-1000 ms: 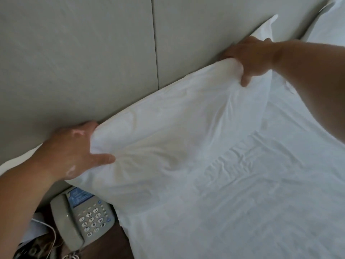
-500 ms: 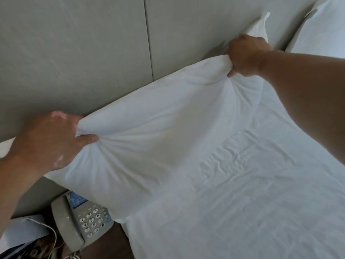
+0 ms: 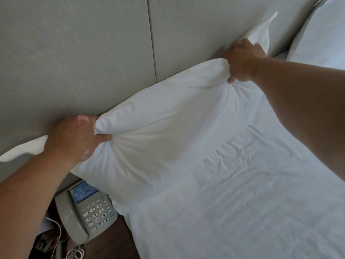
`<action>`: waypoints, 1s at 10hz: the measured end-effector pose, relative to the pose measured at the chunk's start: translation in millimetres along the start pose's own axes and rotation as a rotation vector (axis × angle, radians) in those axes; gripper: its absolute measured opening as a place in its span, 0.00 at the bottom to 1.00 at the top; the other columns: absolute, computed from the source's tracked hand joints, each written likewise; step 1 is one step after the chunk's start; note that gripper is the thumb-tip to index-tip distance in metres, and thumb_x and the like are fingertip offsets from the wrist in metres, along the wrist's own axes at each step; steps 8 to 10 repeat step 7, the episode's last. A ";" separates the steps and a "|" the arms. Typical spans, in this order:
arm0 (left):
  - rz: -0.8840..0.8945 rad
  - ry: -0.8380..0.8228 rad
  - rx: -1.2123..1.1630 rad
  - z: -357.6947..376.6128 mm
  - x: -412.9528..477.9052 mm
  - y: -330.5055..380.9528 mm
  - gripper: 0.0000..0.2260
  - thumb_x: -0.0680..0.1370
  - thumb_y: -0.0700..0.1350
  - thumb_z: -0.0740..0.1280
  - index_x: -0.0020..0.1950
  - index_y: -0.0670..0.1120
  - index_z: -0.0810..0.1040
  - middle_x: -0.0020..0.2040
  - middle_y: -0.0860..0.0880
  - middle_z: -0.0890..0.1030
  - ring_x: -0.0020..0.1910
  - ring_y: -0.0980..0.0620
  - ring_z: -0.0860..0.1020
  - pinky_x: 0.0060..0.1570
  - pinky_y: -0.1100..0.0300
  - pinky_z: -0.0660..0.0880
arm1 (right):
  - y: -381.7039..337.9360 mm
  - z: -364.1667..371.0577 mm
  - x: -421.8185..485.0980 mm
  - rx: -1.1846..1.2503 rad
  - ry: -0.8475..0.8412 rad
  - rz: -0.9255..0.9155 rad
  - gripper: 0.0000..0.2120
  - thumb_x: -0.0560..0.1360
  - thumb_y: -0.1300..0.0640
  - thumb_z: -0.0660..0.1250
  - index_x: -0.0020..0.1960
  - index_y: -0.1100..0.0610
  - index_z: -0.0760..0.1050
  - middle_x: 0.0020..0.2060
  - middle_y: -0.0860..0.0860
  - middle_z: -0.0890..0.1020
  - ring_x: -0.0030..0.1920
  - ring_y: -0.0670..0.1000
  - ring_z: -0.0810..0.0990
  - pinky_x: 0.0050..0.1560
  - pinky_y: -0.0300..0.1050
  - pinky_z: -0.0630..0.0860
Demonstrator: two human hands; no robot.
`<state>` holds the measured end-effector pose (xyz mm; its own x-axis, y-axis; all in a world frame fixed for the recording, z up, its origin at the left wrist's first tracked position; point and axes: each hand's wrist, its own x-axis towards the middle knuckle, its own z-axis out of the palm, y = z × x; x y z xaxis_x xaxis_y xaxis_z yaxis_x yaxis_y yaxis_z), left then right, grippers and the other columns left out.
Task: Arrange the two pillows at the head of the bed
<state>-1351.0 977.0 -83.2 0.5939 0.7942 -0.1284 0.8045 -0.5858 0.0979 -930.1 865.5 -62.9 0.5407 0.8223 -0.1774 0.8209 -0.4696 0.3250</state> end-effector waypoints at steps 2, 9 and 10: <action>-0.067 -0.150 -0.056 -18.1 -5.0 9.6 0.22 0.74 0.53 0.77 0.60 0.41 0.82 0.56 0.37 0.85 0.44 0.42 0.76 0.44 0.55 0.67 | 13.1 -8.6 -16.8 0.058 0.050 -0.064 0.40 0.67 0.53 0.81 0.75 0.51 0.70 0.70 0.58 0.74 0.71 0.64 0.69 0.65 0.62 0.72; -0.094 -0.214 -0.063 -62.2 -83.3 13.4 0.36 0.75 0.58 0.75 0.78 0.45 0.68 0.74 0.42 0.76 0.71 0.40 0.75 0.68 0.50 0.71 | 40.7 -11.7 -229.6 0.544 -0.123 0.028 0.38 0.73 0.49 0.77 0.80 0.51 0.65 0.71 0.55 0.74 0.70 0.58 0.74 0.70 0.54 0.71; -0.094 -0.214 -0.063 -62.2 -83.3 13.4 0.36 0.75 0.58 0.75 0.78 0.45 0.68 0.74 0.42 0.76 0.71 0.40 0.75 0.68 0.50 0.71 | 40.7 -11.7 -229.6 0.544 -0.123 0.028 0.38 0.73 0.49 0.77 0.80 0.51 0.65 0.71 0.55 0.74 0.70 0.58 0.74 0.70 0.54 0.71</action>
